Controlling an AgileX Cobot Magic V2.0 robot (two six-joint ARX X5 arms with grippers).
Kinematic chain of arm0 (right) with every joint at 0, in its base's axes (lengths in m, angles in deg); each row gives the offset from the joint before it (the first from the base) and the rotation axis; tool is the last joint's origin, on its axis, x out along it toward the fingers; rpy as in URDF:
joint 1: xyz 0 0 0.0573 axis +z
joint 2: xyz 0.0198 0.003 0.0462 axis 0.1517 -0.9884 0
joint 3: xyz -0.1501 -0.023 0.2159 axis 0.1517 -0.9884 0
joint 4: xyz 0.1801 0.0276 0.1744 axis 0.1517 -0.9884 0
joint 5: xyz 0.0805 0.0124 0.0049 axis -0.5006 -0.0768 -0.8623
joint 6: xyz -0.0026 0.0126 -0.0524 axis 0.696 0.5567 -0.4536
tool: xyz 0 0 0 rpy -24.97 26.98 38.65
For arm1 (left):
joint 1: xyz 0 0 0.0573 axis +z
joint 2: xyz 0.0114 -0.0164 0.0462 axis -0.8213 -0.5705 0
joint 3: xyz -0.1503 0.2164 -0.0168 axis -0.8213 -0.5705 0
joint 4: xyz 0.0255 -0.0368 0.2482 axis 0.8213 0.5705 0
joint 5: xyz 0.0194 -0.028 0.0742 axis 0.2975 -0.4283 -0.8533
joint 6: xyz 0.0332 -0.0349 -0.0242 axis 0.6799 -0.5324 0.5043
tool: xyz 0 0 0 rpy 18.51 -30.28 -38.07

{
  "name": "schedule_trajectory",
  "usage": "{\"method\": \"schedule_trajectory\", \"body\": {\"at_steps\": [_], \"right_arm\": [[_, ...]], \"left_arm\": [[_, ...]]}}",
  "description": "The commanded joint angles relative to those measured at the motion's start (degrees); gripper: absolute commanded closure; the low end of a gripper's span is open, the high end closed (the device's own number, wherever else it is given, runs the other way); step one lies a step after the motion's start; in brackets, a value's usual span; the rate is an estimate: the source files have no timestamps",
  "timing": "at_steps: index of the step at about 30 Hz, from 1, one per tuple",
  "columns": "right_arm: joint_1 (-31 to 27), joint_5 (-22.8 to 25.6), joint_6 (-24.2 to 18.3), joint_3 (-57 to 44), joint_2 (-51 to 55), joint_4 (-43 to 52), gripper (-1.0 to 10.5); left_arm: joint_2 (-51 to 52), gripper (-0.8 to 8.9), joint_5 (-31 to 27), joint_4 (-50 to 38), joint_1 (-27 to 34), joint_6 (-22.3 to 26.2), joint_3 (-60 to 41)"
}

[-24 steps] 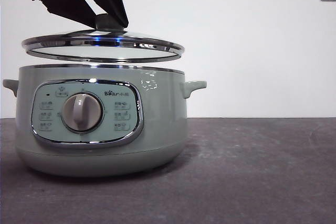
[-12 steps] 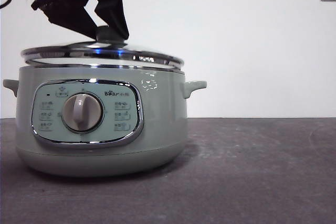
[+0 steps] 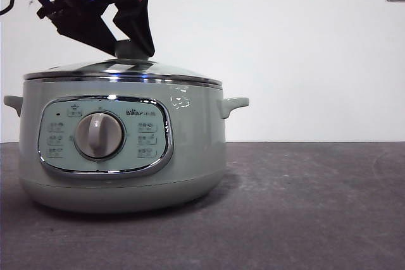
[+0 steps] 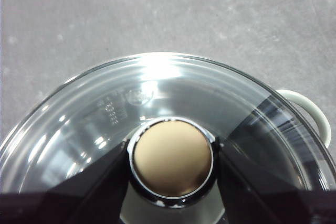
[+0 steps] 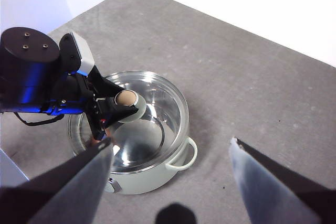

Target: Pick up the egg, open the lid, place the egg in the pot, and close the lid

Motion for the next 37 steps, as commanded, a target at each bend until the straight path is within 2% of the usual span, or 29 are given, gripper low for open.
{"method": "schedule_trajectory", "body": {"at_steps": [1, 8, 10, 12, 14, 25, 29, 31, 34, 37], "right_arm": [[0.1, 0.1, 0.7, -0.2, 0.1, 0.2, 5.7], [0.1, 0.1, 0.7, -0.2, 0.1, 0.2, 5.7], [0.1, 0.1, 0.7, -0.2, 0.1, 0.2, 5.7], [0.1, 0.1, 0.7, -0.2, 0.1, 0.2, 5.7], [0.1, 0.1, 0.7, -0.2, 0.1, 0.2, 5.7], [0.1, 0.0, 0.7, -0.2, 0.1, -0.6, 5.7], [0.1, 0.8, 1.0, -0.7, 0.2, -1.4, 5.8], [0.1, 2.7, 0.9, -2.5, 1.2, -1.0, 6.3], [0.1, 2.9, 1.3, -6.8, 3.2, 0.1, 6.7], [0.1, 2.9, 1.9, -12.9, 6.1, 3.5, 6.7]], "left_arm": [[0.3, 8.22, -0.2, 0.9, -0.2, 0.2, 0.1], [0.2, 8.05, -0.3, 1.4, -0.1, 0.3, 0.1], [0.2, 7.08, -0.2, 1.0, -0.1, 0.3, 0.1], [0.2, 5.17, -0.2, 0.4, -0.1, 0.3, 0.1], [0.3, 4.04, -0.2, -0.2, -0.1, 0.3, 0.2], [5.1, 4.04, -0.1, -2.5, -0.2, 2.1, 0.3], [11.0, 4.06, 1.4, 0.5, -0.3, 2.0, 0.3], [14.9, 4.09, 3.1, 2.2, -0.4, 1.4, 0.3], [20.9, 4.15, 3.7, 4.3, -1.0, 1.1, 0.3], [25.8, 5.35, 3.8, 6.4, -1.0, 1.5, 0.3]]}}
